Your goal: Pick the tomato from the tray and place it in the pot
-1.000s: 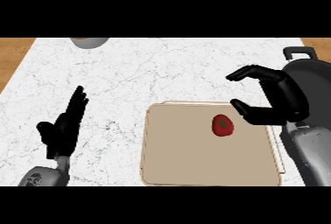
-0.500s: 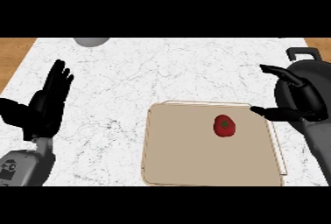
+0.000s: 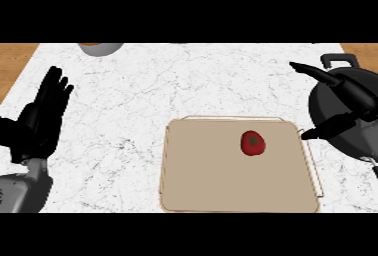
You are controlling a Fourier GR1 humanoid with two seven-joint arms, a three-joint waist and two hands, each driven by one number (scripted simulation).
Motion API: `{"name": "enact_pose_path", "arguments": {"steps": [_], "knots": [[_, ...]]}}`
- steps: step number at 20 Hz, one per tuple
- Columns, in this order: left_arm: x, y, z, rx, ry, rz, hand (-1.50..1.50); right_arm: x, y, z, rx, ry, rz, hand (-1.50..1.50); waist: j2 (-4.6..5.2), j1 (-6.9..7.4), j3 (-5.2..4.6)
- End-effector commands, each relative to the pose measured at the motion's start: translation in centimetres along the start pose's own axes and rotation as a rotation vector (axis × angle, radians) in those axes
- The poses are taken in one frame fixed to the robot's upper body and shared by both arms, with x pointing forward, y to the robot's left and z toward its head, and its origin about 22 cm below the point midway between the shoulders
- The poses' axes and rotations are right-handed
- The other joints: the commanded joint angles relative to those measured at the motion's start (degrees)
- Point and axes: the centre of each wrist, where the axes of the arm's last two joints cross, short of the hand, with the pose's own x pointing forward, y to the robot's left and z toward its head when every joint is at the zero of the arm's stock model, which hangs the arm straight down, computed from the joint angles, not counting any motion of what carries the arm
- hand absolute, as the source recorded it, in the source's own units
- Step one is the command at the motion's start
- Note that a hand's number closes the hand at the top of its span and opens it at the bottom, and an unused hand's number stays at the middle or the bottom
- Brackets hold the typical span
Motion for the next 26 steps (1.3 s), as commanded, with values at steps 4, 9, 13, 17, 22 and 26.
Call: {"name": "enact_pose_path", "arguments": {"steps": [4,9,13,17,22,26], "knots": [[0.4,-0.3,0.2,-0.005,0.000,0.000,0.00,4.8,1.9,-4.3,0.341,0.158,0.243,-1.50,-0.26,-0.13,-0.06],[-0.3,0.0,0.2,0.016,0.000,-0.001,0.00,6.3,4.4,-4.8,0.493,0.246,0.316,-1.50,-0.08,-0.65,0.01],[1.4,-1.1,-0.5,-0.004,0.009,0.001,0.00,8.5,6.7,-7.1,0.513,0.271,0.294,-1.50,0.02,-0.45,0.05],[-0.1,1.0,1.1,0.007,-0.002,-0.003,0.00,7.6,8.0,-5.7,0.518,0.309,0.285,-1.50,0.08,-0.19,0.06],[0.0,0.6,0.4,-0.004,-0.012,0.008,0.00,6.7,10.3,-5.3,0.536,0.339,0.303,-1.50,0.13,-0.25,0.06],[0.7,1.7,0.2,0.016,0.004,-0.004,0.00,6.8,11.5,-3.6,0.511,0.397,0.376,-1.50,0.06,-0.47,0.07]]}}
